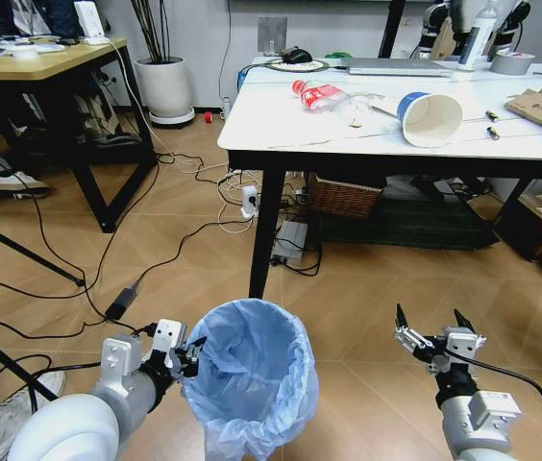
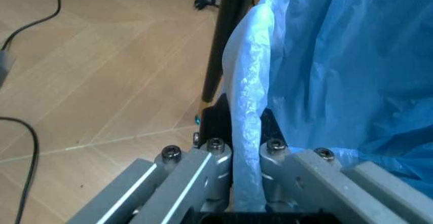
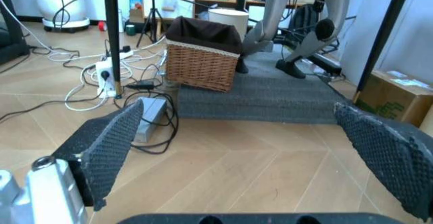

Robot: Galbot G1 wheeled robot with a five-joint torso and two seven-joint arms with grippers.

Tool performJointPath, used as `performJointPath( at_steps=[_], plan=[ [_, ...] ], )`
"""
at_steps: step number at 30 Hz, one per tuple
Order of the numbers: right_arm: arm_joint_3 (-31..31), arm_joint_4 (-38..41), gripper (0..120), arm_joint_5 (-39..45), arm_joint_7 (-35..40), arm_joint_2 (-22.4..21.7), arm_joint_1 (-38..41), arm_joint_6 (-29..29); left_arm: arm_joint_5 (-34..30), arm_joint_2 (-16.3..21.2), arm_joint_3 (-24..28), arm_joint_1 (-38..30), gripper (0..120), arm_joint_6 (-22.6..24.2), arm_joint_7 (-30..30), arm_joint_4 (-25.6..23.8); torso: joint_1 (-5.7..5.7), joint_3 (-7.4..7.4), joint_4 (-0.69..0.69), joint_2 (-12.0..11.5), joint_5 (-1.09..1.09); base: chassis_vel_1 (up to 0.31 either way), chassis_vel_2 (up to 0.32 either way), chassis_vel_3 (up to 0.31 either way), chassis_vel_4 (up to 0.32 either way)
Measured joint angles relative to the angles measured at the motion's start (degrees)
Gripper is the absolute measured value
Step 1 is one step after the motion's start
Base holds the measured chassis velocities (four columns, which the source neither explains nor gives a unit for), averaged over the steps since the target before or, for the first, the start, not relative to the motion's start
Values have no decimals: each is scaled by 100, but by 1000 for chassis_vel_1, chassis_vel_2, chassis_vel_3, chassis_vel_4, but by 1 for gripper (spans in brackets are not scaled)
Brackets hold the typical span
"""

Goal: Pick up the trash bin and place the trash from the table into it.

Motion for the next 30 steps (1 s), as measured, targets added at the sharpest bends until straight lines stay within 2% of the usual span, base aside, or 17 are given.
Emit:
performJointPath(
  at_steps=[4,9,14,15,20,22,26,30],
  plan=[
    [-17,3,100,8,0,0,-15,-3,240,-87,132,42,0,0,102,4,0,0,0,0,0,0,0,0,0],
    [-54,-32,100,15,0,0,103,-23,153,-202,131,18,0,0,37,6,0,0,0,0,0,0,0,0,0],
    [-117,-98,100,13,-5,0,209,-73,-223,-437,30,12,0,0,-327,9,0,0,1,0,0,0,0,0,0],
    [-123,-129,100,9,-14,0,227,-74,-454,-492,-9,-5,0,0,-495,9,0,0,1,0,0,0,0,0,0],
    [-74,-235,100,8,-18,0,277,-73,-1119,-471,53,-118,0,-2,-1159,11,0,0,0,0,0,0,0,0,0],
    [-67,-246,100,8,-19,0,284,-72,-1176,-450,106,-125,0,-2,-1247,11,0,0,0,0,0,0,0,0,0],
    [-86,-276,100,-37,-20,0,281,-72,-675,-296,419,25,0,-2,-1216,12,0,0,1,0,0,0,0,0,0],
    [-104,-276,100,-101,-21,0,237,-61,-442,-226,555,0,0,-2,-1080,12,0,0,1,0,0,0,0,0,0]
  ],
)
